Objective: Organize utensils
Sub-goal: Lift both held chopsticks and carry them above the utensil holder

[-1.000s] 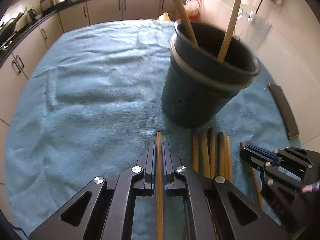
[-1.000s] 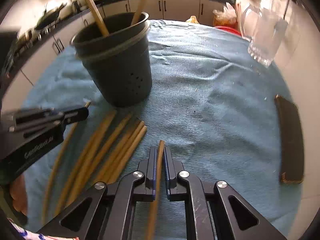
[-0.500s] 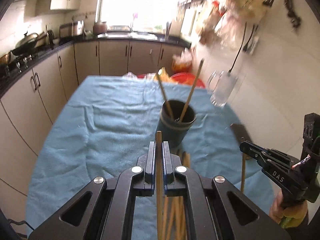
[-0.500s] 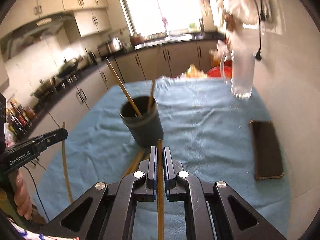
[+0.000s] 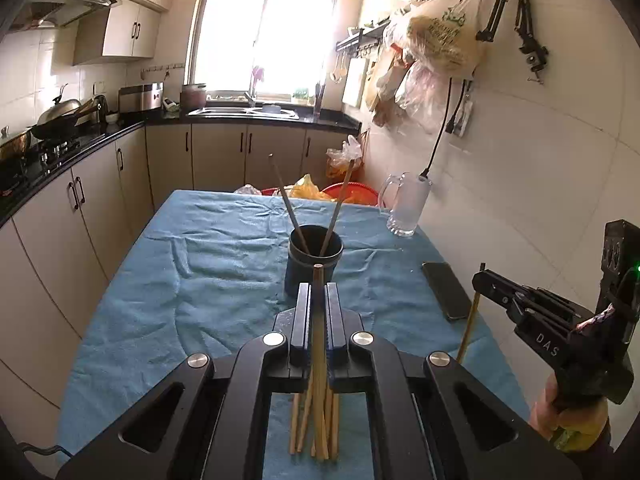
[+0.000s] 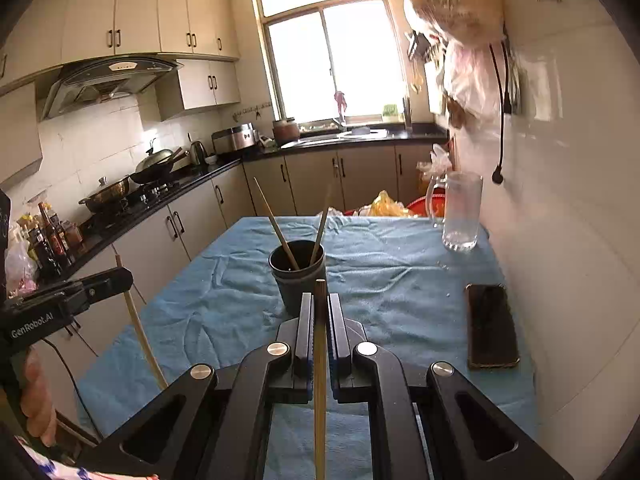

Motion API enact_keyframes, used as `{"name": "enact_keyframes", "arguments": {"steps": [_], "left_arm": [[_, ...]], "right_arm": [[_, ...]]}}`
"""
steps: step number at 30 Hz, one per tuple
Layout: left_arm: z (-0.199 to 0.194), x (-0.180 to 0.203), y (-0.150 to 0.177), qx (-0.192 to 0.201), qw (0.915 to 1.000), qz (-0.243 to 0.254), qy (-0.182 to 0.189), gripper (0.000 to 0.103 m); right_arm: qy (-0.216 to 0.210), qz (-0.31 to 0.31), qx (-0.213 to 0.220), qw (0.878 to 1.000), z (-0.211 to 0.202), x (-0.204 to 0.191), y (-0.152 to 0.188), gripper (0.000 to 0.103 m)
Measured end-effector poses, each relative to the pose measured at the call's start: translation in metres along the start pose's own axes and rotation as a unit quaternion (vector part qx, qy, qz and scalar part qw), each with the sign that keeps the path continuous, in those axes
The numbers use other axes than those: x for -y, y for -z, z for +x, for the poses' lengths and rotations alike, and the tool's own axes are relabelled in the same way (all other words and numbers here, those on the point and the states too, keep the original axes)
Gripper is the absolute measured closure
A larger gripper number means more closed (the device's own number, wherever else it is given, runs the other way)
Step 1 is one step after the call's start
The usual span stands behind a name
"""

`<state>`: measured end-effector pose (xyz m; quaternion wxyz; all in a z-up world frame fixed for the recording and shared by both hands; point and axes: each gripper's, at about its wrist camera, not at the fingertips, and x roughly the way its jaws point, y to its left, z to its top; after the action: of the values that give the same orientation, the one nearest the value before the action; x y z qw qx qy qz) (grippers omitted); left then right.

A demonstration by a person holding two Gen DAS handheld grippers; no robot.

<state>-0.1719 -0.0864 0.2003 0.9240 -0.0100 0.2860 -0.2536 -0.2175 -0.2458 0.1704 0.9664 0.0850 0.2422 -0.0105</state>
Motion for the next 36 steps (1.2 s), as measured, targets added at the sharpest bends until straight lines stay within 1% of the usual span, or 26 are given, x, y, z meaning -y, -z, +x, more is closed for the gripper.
{"name": "enact_keyframes", "arguments": {"steps": [5, 10, 14, 19, 25, 28, 33, 36], "left_arm": [[-0.011, 0.006, -0.003, 0.013, 0.9999, -0.003, 0.006, 0.098], [-0.018, 0.008, -0.013, 0.025, 0.9996, -0.004, 0.015, 0.098], [-0.017, 0.007, -0.024, 0.037, 0.9993, -0.003, 0.01, 0.098], [-0.011, 0.004, -0.042, 0.051, 0.9987, 0.0, -0.003, 0.098], [0.005, 0.003, -0.081, 0.082, 0.9964, 0.001, -0.024, 0.098], [0.017, 0.001, -0.11, 0.099, 0.9945, -0.009, -0.032, 0.098], [0.042, -0.004, -0.154, 0.116, 0.992, -0.032, -0.038, 0.098], [0.061, -0.005, -0.175, 0.118, 0.9915, -0.04, -0.039, 0.098]], "right_arm": [[-0.002, -0.008, 0.019, 1.0, -0.013, -0.006, -0.003, 0.097], [-0.003, -0.002, 0.036, 0.999, -0.019, -0.002, -0.012, 0.097], [-0.004, 0.002, 0.042, 0.999, -0.018, -0.001, -0.02, 0.097], [-0.007, -0.004, 0.054, 0.998, -0.014, 0.0, -0.038, 0.097], [-0.014, -0.01, 0.076, 0.997, 0.0, -0.005, -0.079, 0.097], [-0.017, -0.01, 0.091, 0.996, 0.008, -0.008, -0.104, 0.097], [-0.024, -0.001, 0.114, 0.993, 0.027, -0.015, -0.145, 0.097], [-0.025, 0.002, 0.117, 0.993, 0.046, -0.016, -0.163, 0.097]]}}
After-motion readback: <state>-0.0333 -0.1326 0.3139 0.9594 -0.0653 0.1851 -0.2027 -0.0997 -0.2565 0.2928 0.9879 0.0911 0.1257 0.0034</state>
